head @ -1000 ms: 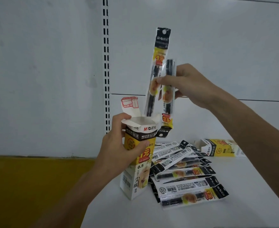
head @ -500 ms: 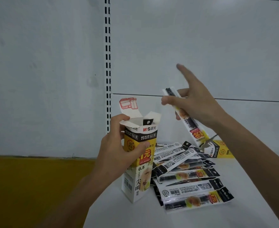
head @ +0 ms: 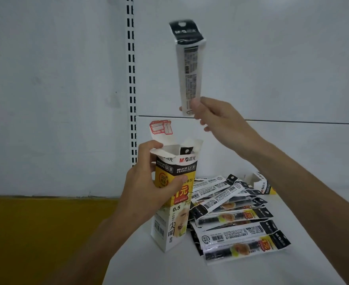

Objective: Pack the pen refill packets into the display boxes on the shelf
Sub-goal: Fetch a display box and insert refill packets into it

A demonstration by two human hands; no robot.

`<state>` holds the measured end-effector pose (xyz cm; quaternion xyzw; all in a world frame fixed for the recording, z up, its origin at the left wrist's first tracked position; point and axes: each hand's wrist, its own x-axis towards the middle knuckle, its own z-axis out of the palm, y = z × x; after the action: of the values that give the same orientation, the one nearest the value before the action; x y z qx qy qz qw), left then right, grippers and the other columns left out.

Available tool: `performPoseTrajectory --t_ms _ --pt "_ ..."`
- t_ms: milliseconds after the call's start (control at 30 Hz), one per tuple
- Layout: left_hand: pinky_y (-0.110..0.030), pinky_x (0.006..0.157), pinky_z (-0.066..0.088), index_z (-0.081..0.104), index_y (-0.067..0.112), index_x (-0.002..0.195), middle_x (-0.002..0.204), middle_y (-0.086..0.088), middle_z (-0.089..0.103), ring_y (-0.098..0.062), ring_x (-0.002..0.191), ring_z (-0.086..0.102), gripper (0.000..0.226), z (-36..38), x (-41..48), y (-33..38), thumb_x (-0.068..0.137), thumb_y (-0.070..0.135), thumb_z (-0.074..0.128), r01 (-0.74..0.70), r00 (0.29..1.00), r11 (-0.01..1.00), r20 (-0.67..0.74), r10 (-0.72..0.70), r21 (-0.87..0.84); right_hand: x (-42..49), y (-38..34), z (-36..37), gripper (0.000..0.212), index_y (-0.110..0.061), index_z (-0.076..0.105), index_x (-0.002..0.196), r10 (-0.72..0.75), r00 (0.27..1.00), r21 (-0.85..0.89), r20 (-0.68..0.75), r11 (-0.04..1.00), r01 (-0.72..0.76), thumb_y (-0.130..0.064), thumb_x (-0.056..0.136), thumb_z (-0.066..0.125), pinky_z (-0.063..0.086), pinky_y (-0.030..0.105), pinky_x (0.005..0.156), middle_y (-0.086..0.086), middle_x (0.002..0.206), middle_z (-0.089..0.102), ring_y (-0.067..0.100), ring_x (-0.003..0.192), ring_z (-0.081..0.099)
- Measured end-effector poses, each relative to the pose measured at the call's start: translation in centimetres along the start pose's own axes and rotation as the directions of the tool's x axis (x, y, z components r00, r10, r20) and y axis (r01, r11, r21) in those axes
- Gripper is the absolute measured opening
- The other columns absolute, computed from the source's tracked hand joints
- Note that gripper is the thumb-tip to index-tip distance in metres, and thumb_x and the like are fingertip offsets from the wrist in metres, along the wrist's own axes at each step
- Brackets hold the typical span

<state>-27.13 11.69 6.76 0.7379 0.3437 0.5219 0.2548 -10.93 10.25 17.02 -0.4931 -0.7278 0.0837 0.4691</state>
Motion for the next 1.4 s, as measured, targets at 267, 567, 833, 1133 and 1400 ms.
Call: performPoseTrajectory --t_ms 267,567,833,1133,1400 --pt "-0.034 0.077 0.056 0.029 0.051 0.101 0.107 0.017 0.054 -0.004 0.101 0.055 0.058 -0.1 0.1 0.0 0.069 0.033 0.074 -0.005 1.0 1.0 0.003 0.005 0.006 -0.2 1.5 0.8 0.012 -0.011 0.068 0.08 -0.063 0.998 0.213 -0.022 0.975 0.066 -0.012 0.088 0.06 0.048 0.016 0.071 -0.001 0.08 0.071 0.008 0.071 0.063" --pt "-0.037 0.077 0.056 0.029 0.051 0.101 0.102 0.024 0.051 -0.007 0.103 0.056 0.057 0.1 0.2 0.0 0.069 0.034 0.073 -0.016 1.0 1.0 0.018 0.015 0.01 -0.4 1.3 0.1 0.019 -0.013 0.068 0.073 0.134 0.95 0.118 0.281 0.978 -0.173 0.001 0.08 0.057 0.045 0.018 0.071 -0.005 0.075 0.067 0.004 0.077 0.06" --pt "-0.028 0.074 0.054 0.03 0.051 0.1 0.098 0.028 0.05 0.0 0.098 0.054 0.056 0.4 0.6 0.2 0.07 0.033 0.073 -0.031 0.999 0.999 0.018 0.031 0.01 -0.5 0.8 0.4 0.023 -0.013 0.071 0.094 0.207 0.932 0.104 0.298 0.963 -0.248 -0.032 0.084 0.061 0.042 0.02 0.072 -0.008 0.095 0.071 -0.001 0.082 0.061" --pt "-0.03 0.076 0.054 0.03 0.05 0.101 0.098 0.029 0.048 0.001 0.095 0.054 0.057 0.4 0.5 0.0 0.069 0.034 0.073 -0.029 1.0 0.999 0.013 0.029 0.024 0.2 0.8 -0.4 0.011 -0.019 0.072 0.089 0.137 0.966 0.104 0.218 0.981 -0.163 -0.025 0.085 0.063 0.042 0.014 0.067 -0.009 0.08 0.069 -0.003 0.068 0.056" --pt "-0.015 0.067 0.05 0.029 0.05 0.101 0.096 0.032 0.05 0.011 0.091 0.053 0.057 0.8 0.7 0.4 0.07 0.033 0.074 -0.073 0.997 0.997 0.033 0.072 0.033 0.1 1.0 0.0 0.018 -0.022 0.065 0.085 0.154 0.926 -0.156 0.344 0.982 -0.105 -0.004 0.081 0.063 0.044 0.017 0.059 -0.006 0.068 0.062 0.0 0.058 0.055"
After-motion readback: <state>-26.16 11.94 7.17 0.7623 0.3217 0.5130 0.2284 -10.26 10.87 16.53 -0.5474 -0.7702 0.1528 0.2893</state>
